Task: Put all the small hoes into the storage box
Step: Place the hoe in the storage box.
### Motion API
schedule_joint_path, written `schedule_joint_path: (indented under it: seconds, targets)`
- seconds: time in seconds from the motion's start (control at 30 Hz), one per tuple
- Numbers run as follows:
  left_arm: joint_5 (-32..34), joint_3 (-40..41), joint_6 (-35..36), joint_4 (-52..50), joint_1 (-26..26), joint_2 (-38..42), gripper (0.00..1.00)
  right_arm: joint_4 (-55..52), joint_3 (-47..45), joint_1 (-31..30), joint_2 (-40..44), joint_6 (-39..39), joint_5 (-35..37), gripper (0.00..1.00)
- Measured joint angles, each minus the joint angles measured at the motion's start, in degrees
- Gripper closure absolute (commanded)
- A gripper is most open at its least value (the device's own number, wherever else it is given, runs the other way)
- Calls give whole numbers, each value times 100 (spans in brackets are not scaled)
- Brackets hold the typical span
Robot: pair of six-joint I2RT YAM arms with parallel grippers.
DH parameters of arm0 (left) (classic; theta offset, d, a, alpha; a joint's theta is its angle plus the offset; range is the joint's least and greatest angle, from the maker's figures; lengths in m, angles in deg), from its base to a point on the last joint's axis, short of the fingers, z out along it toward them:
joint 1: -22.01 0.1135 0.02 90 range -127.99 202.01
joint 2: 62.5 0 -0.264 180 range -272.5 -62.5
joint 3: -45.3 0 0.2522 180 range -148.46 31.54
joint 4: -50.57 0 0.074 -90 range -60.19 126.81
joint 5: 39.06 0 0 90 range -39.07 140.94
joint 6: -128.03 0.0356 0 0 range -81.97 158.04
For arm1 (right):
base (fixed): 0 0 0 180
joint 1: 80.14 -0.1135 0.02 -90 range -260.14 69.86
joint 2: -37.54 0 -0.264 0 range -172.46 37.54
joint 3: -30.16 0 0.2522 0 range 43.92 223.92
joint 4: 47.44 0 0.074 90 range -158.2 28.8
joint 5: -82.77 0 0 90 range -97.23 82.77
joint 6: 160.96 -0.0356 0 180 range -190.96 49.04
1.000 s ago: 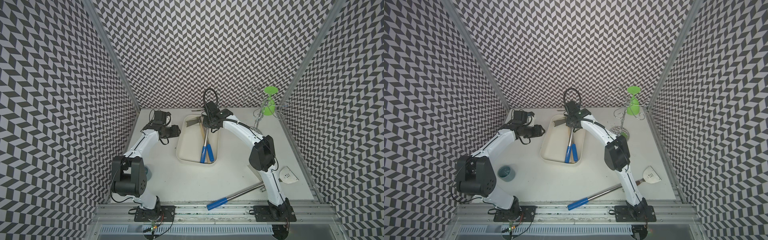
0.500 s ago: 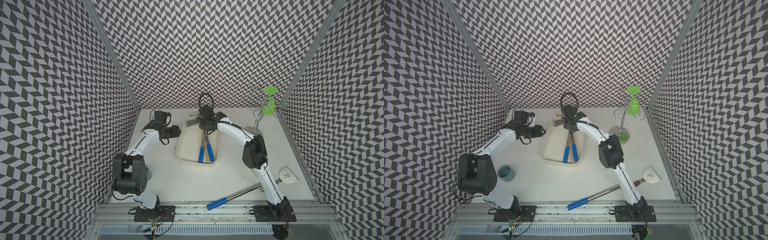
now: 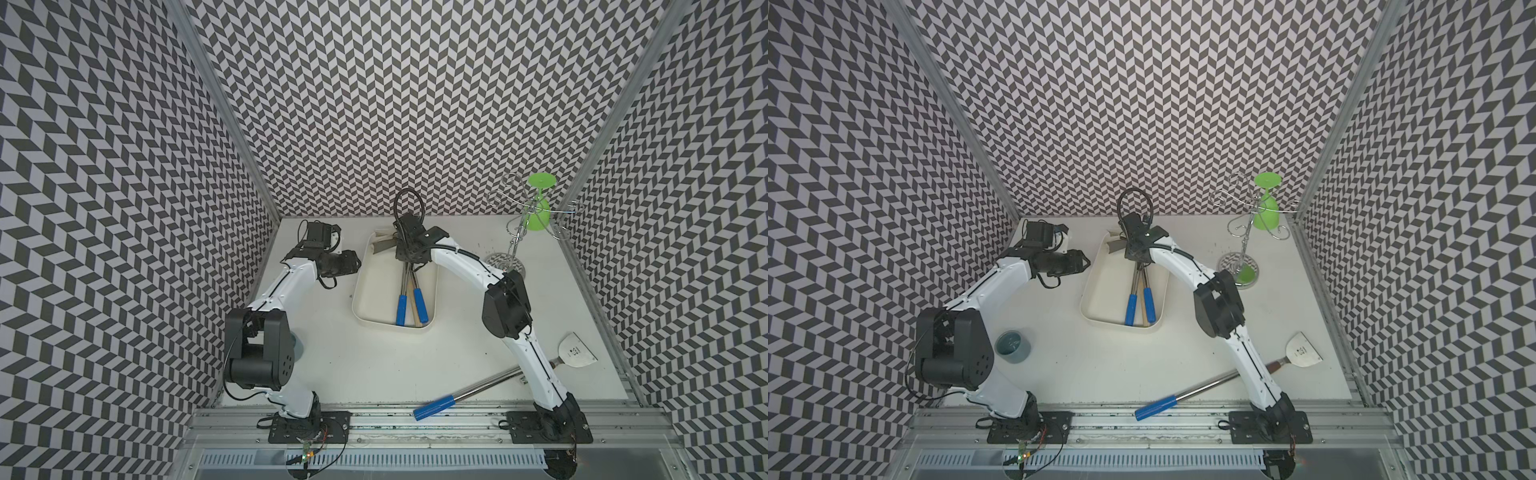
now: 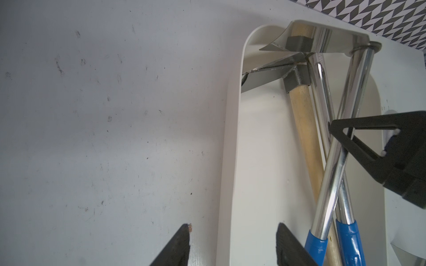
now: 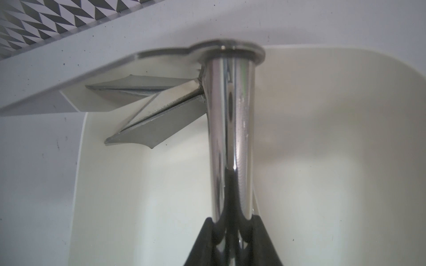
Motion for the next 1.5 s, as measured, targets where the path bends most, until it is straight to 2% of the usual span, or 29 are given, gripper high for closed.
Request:
schedule_joint_path:
  seconds: [0.5, 1.0, 1.27, 1.5]
  targets:
    - [-33, 0, -2, 50, 7, 0, 40, -352, 70, -24, 564, 734, 284, 100]
    - [-107, 111, -9, 111, 7, 0, 40, -466, 155, 98, 1270, 1480, 2, 100]
    - [-131, 111, -20, 136, 7, 0, 39, -634, 146, 94, 1233, 1587, -70, 100]
    - [-146, 114, -20, 155, 7, 0, 40, -616, 146, 33, 879, 1631, -151, 100]
